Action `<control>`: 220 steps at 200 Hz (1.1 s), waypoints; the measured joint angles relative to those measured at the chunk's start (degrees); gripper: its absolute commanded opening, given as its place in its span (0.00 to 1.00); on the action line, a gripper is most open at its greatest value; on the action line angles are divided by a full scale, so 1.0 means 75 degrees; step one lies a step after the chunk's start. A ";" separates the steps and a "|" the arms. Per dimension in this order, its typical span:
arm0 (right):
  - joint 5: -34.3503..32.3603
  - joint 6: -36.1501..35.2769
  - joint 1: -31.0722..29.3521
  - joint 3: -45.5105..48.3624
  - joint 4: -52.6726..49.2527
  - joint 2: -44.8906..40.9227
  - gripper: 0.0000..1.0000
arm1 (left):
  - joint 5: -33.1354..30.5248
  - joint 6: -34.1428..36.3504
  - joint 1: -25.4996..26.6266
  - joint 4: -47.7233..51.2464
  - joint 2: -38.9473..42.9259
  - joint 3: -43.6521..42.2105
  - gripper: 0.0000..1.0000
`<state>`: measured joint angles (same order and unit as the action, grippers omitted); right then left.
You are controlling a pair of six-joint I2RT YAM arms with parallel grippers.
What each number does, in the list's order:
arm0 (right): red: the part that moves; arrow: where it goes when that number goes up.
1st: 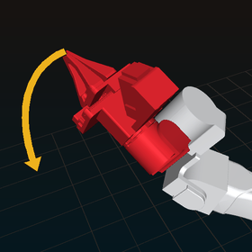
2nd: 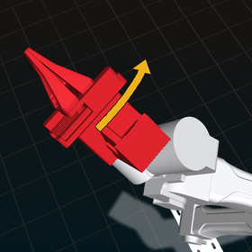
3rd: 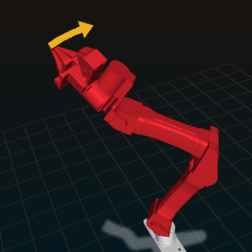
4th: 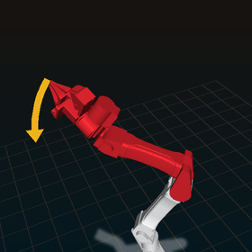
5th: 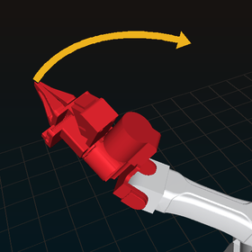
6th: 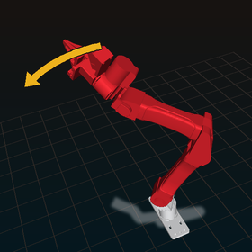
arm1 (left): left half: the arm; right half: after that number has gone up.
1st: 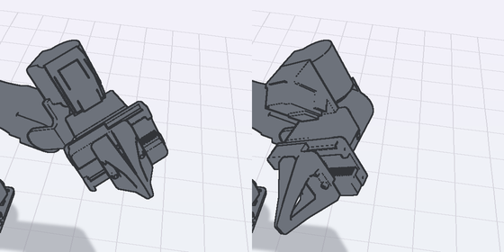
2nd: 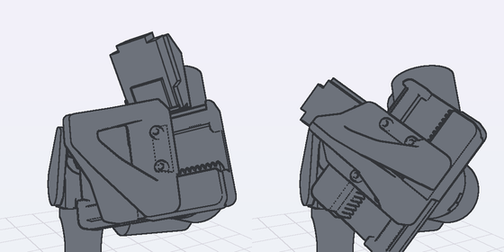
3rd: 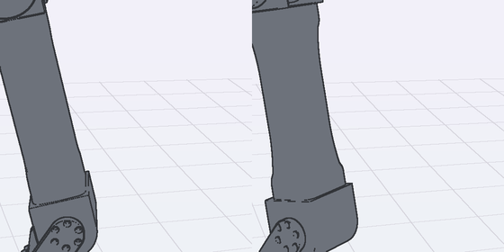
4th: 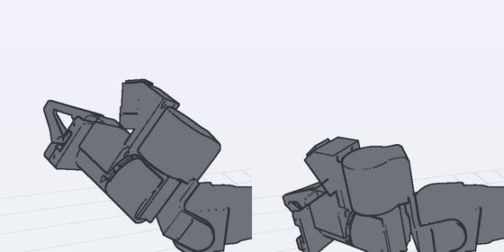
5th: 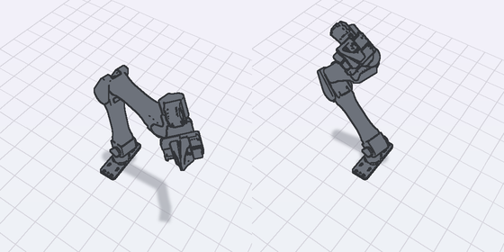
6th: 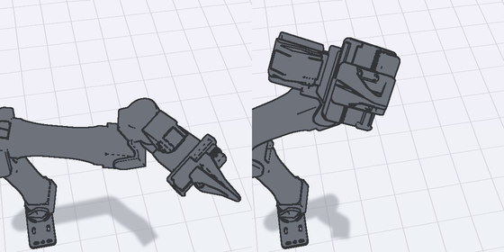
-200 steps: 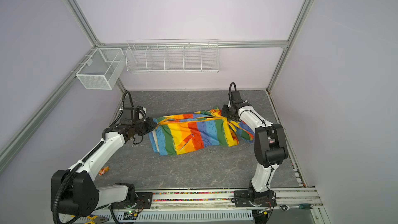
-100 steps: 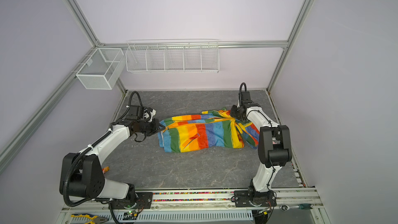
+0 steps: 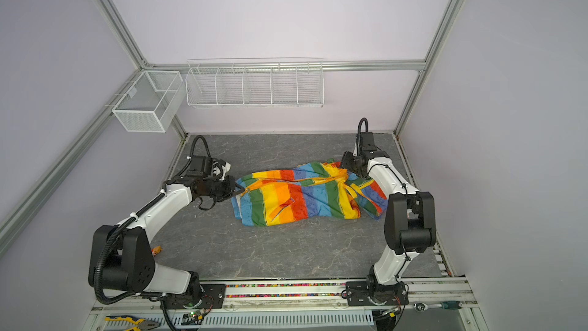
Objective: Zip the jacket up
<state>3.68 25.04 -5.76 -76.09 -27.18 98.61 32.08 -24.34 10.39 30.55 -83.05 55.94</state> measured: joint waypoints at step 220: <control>0.0399 -0.0102 -0.0396 -0.1708 -0.0169 0.1830 0.12 | 0.0280 -0.0003 0.0000 -0.0111 -0.0187 0.0000 0.00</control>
<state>6.68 24.27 -8.73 -88.90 -28.45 112.33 34.17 -24.36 10.39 29.71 -84.44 55.94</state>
